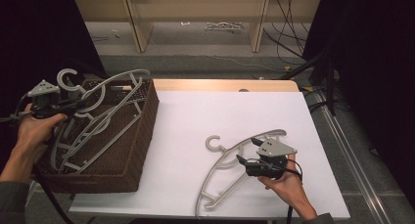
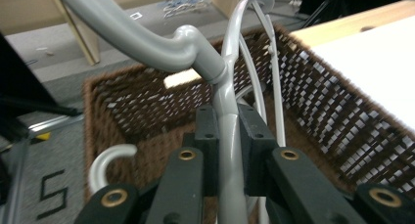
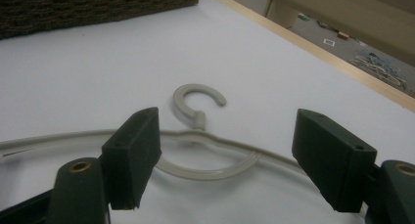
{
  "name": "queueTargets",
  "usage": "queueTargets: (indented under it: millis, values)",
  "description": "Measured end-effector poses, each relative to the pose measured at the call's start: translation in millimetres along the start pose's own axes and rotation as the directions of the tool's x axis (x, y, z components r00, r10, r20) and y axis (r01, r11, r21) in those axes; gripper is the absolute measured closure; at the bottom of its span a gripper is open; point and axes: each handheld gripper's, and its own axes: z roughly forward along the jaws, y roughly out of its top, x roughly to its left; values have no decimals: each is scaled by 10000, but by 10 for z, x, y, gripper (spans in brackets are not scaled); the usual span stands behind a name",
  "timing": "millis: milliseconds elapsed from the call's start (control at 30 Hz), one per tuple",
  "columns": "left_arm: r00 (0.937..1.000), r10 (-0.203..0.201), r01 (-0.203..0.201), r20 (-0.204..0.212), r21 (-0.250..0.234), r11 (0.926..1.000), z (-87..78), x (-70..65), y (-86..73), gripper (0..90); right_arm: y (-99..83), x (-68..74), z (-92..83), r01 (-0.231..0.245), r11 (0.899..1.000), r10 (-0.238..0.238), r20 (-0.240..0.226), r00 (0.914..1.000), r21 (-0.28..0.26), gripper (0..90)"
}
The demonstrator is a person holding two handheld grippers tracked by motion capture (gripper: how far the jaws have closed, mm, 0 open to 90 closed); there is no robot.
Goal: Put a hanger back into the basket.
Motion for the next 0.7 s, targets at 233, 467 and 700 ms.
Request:
queueTargets:
  millis: [233,467,700]
  values:
    - [9997,-211,211,146,-10,9998,-13,62,-154,802,0,0,4,-62,10000,62,-5,10000,25,273]
    - [9982,-228,243,547,-254,9994,-67,79,-235,802,-8,-4,10,-58,10000,58,17,10000,-14,273]
    - [9971,39,-76,762,480,9988,3,33,-315,801,-12,0,13,-24,10000,24,2,10000,42,273]
